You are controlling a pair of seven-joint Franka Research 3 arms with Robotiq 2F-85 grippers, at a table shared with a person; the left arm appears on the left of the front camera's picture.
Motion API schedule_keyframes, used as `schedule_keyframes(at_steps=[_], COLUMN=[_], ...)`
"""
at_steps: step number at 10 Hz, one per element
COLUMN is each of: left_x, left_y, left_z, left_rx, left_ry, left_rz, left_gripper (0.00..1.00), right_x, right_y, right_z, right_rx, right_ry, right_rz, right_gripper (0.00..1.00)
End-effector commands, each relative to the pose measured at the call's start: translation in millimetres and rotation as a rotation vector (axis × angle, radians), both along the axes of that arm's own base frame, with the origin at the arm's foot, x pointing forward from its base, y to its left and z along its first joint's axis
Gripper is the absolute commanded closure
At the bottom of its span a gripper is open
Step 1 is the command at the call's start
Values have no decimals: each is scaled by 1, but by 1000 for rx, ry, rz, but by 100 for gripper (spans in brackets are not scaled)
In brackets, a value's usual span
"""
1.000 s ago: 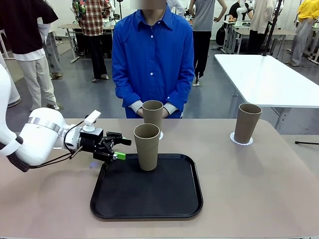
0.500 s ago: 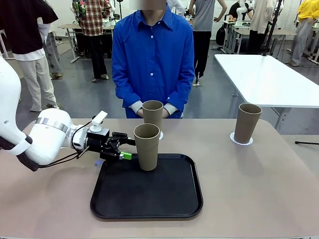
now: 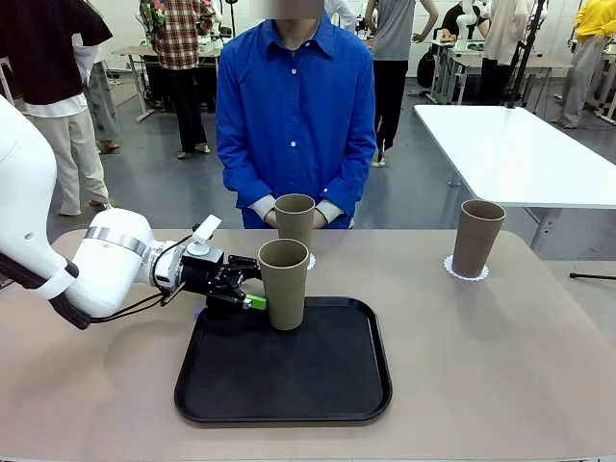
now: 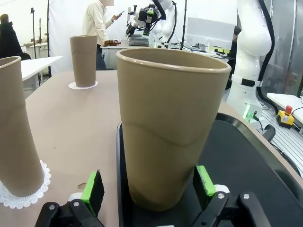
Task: Place coasters on the table and set cups on them.
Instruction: Take one Reusable plastic cup from the Flat Tray and place it on a coaster set by the human.
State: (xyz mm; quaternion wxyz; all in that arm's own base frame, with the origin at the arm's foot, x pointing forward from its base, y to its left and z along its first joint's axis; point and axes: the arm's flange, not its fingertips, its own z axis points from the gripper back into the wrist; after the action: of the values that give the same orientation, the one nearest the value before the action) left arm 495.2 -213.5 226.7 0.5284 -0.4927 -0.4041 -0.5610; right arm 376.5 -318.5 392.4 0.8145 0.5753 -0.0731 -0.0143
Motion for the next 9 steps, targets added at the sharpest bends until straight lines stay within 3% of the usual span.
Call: schedule_keyframes(at_steps=[1, 9], left_x=[3, -9], left_y=[-11, -41], left_z=[0, -5], left_rx=[3, 20], left_ry=[13, 5], left_rz=[20, -52], left_gripper=[0, 0], right_x=[0, 0], right_y=[0, 0], right_z=[1, 1], right_rx=[-2, -2], right_ry=[7, 7], right_rz=[-3, -3], right_gripper=[0, 0])
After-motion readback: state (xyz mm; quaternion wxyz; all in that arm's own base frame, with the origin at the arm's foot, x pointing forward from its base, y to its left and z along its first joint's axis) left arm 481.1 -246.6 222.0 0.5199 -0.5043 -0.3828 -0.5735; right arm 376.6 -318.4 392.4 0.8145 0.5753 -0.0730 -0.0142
